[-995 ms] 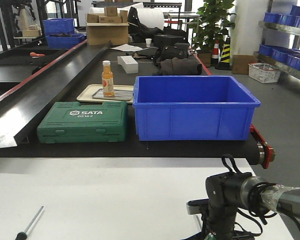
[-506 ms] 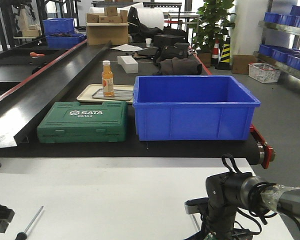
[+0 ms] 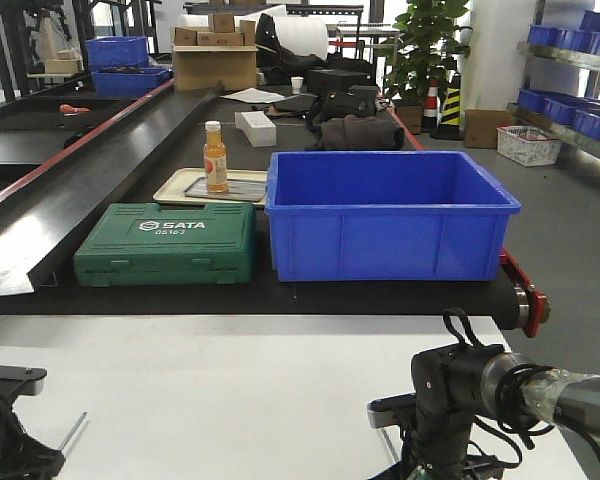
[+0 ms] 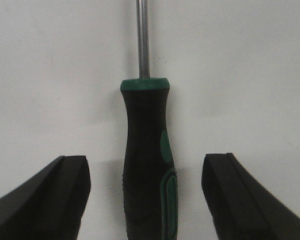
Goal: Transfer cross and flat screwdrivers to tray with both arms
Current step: 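Close the left gripper on the other screwdriver handle, then lift both held screwdrivers upright off the table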
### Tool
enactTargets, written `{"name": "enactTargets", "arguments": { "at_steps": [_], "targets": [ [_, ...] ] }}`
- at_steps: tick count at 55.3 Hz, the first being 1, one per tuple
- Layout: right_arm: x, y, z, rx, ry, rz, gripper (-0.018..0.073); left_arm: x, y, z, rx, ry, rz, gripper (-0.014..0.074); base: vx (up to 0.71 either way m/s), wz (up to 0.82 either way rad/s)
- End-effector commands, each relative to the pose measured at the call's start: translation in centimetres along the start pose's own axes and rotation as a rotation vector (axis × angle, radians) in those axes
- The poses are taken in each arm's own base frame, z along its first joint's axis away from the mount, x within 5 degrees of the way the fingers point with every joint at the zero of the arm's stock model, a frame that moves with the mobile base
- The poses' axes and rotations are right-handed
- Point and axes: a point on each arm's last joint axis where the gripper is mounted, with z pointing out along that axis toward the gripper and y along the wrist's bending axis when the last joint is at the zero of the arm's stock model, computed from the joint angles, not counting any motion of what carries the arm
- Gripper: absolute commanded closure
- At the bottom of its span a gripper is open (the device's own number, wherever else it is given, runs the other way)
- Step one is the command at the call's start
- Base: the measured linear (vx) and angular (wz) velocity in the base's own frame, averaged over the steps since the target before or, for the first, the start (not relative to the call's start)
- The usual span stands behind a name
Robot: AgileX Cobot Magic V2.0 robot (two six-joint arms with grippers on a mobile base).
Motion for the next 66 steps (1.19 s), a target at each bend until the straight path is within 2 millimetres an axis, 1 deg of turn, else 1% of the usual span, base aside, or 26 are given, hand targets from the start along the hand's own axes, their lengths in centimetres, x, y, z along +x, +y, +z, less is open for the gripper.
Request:
{"name": "enactTargets", "arguments": {
  "at_steps": [1,3,8,13,14,19,21,22,28,33,37,39,42,43,47,48,50,53,59,61,62,64,66],
  "targets": [
    [-1.1,-0.1,-1.7,-0.015,-0.123,0.005,0.0567,-1.2,-0.1,-1.5,-0.006,-0.079,0.0,0.0058,0.0,0.0],
    [-1.1,-0.1,-1.7,-0.015,-0.123,0.005,0.0567,-1.2,-0.1,-1.2,-0.005,-0.07,0.0,0.0076,0.0,0.0],
    [-1.0,-0.1,-1.7,-0.014,-0.12,0.005,0.0567,-1.4,0.1,-0.7,-0.015,-0.056,0.008,0.0158,0.0,0.0],
    [-1.0,-0.1,-1.7,-0.014,-0.119,0.005,0.0567,-1.5,0.3,-0.5,-0.031,-0.044,0.026,0.0307,0.0,0.0],
    [-1.0,-0.1,-1.7,-0.014,-0.119,0.005,0.0567,-1.5,0.4,-0.5,-0.035,-0.04,0.028,0.0353,0.0,0.0],
    [-1.0,-0.1,-1.7,-0.014,-0.118,0.005,0.0567,-1.4,0.4,-0.5,-0.04,-0.02,0.034,0.0514,0.0,0.0],
    [-1.0,-0.1,-1.7,-0.014,-0.118,0.005,0.0567,-1.3,0.4,-0.5,-0.037,-0.01,0.034,0.0592,0.0,0.0],
    [-1.0,-0.1,-1.7,-0.014,-0.118,0.005,0.0567,-1.2,0.4,-0.5,-0.036,-0.007,0.034,0.0605,0.0,0.0],
    [-1.0,-0.1,-1.8,-0.014,-0.119,0.005,0.0567,-1.1,0.3,-0.8,-0.026,-0.002,0.026,0.0603,0.0,0.0],
    [-1.0,-0.1,-2.5,-0.013,-0.142,-0.001,0.0567,-1.4,-0.1,-2.3,-0.006,-0.054,0.005,0.06,0.0,0.0],
    [-1.1,-0.2,-3.8,-0.016,-0.185,-0.002,0.0567,-1.8,-0.5,-4.3,0.006,-0.129,-0.012,0.0598,0.0,0.0],
    [-1.2,-0.2,-4.9,-0.019,-0.222,-0.001,0.0567,-2.0,-0.7,-5.5,0.008,-0.173,-0.013,0.0598,0.0,0.0],
    [-1.1,-0.2,-6.7,-0.024,-0.28,-0.002,0.0567,-2.1,-1.1,-7.7,0.012,-0.253,-0.019,0.0596,0.0,0.0],
    [-1.1,-0.2,-7.3,-0.026,-0.299,-0.001,0.0567,-2.2,-1.3,-8.7,0.012,-0.292,-0.02,0.0596,0.0,0.0],
    [-0.8,-0.3,-10.3,-0.033,-0.393,-0.002,0.0567,-2.2,-1.8,-11.6,0.015,-0.39,-0.01,0.0596,0.0,0.0],
    [-0.6,-0.3,-11.4,-0.036,-0.423,-0.002,0.0567,-2.0,-2.1,-12.7,0.019,-0.423,-0.004,0.0596,0.0,0.0],
    [-0.2,-0.3,-13.2,-0.041,-0.479,-0.001,0.0567,-1.9,-2.4,-14.3,0.02,-0.472,0.005,0.0595,0.0,0.0],
    [0.3,-0.4,-15.4,-0.048,-0.551,0.0,0.0567,-1.3,-3.0,-17.2,0.027,-0.559,0.019,0.0595,0.0,0.0],
    [1.9,-0.6,-20.5,-0.064,-0.719,0.003,0.0567,-0.1,-4.1,-21.4,0.039,-0.685,0.039,0.0595,0.0,0.0],
    [2.4,-0.6,-21.8,-0.068,-0.766,0.003,0.0567,0.5,-4.5,-22.9,0.038,-0.732,0.05,0.0594,0.0,0.0],
    [2.9,-0.7,-22.8,-0.072,-0.8,0.004,0.0567,0.9,-4.7,-23.8,0.033,-0.761,0.055,0.0594,0.0,0.0],
    [3.5,-0.7,-24.1,-0.076,-0.844,0.005,0.0567,1.7,-4.9,-25.1,0.023,-0.812,0.064,0.0594,0.0,0.0],
    [4.3,-0.8,-25.4,-0.081,-0.897,0.005,0.0567,2.3,-5.1,-25.9,0.012,-0.85,0.068,0.0594,0.0,0.0]
  ]
}}
